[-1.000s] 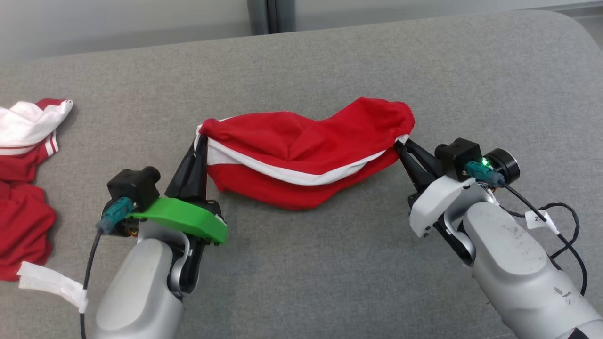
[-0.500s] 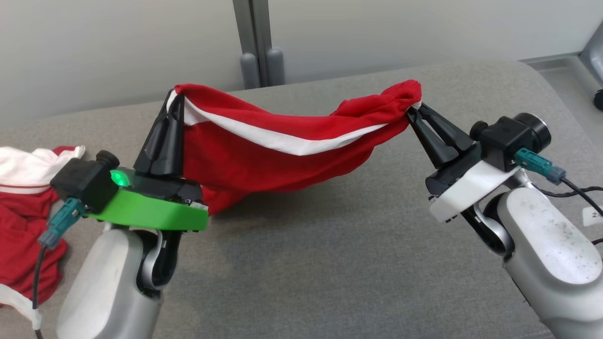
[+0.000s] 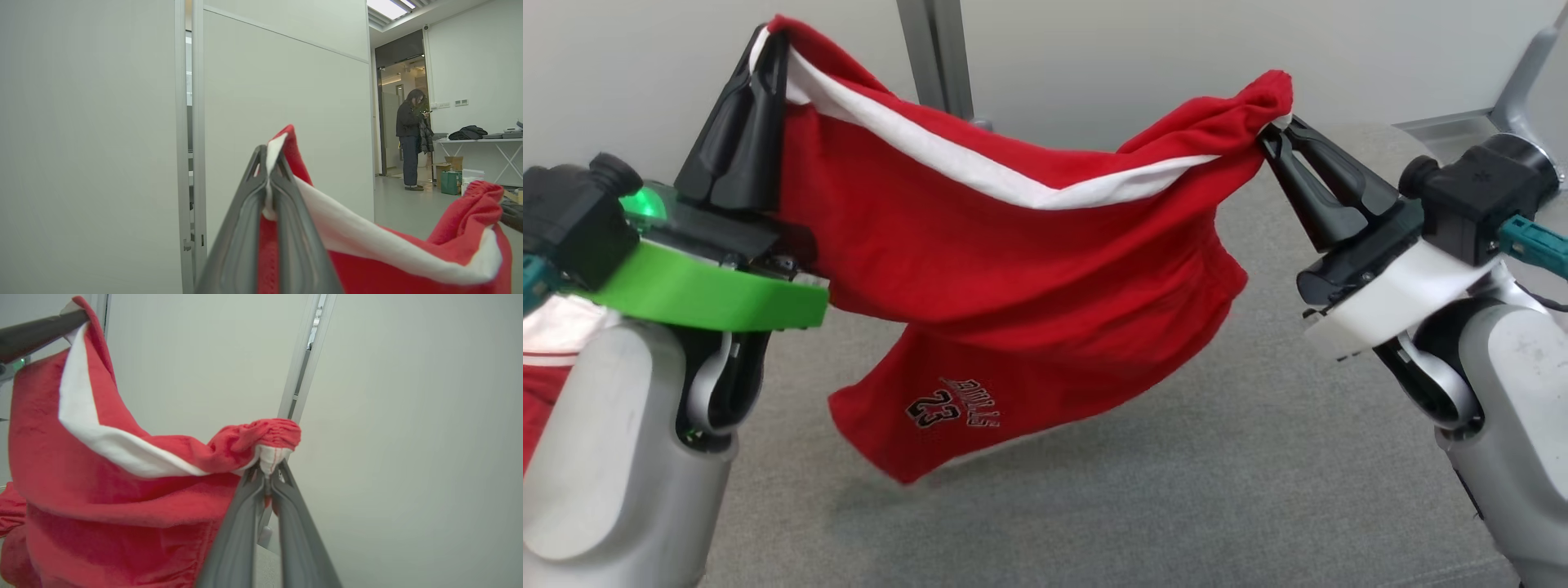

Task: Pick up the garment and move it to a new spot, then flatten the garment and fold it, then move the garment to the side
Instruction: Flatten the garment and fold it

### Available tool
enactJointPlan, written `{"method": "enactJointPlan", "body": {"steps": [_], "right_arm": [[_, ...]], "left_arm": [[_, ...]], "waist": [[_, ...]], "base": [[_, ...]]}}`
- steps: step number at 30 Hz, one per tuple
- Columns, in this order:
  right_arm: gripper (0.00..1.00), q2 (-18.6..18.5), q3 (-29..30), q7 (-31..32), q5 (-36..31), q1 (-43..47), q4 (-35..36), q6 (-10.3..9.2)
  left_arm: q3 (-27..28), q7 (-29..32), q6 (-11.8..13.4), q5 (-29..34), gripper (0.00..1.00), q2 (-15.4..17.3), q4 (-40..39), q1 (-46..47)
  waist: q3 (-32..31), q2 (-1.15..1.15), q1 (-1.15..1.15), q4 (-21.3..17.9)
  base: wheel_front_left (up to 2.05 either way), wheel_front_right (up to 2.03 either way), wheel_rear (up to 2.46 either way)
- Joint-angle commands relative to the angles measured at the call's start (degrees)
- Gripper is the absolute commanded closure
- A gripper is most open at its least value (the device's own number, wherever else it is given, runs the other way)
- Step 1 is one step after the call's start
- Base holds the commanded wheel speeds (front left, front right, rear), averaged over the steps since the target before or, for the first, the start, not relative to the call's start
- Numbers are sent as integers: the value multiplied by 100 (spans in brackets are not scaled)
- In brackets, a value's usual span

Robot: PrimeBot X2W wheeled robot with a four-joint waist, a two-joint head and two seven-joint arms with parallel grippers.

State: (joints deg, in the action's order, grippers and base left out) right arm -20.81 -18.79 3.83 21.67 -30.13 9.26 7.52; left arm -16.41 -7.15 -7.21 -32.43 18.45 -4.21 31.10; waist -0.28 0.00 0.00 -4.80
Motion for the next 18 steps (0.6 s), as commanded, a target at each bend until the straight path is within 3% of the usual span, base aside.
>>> {"method": "enactJointPlan", "body": {"steps": [1, 6, 12, 18], "right_arm": [[100, 35, 9, 40, -38, -175, -81, -6], [100, 288, -168, -40, -162, -1096, -667, -6], [100, 724, -152, -514, -600, -2663, -1981, -6], [100, 1107, -48, -1124, -1031, -3589, -3353, -6]], "left_arm": [[16, 64, 14, -48, 100, 13, 50, 254], [-37, 166, -10, -81, 100, 39, 517, 1162], [-177, -86, -30, 213, 100, 140, 1546, 2779], [-482, -515, -36, 162, 100, -48, 2620, 3747]], "waist": [[324, 0, 0, 37], [1096, 0, 0, 40], [2081, 0, 0, -35], [2752, 0, 0, -69]], "base": [[0, 0, 0], [0, 0, 0], [0, 0, 0], [0, 0, 0]]}}
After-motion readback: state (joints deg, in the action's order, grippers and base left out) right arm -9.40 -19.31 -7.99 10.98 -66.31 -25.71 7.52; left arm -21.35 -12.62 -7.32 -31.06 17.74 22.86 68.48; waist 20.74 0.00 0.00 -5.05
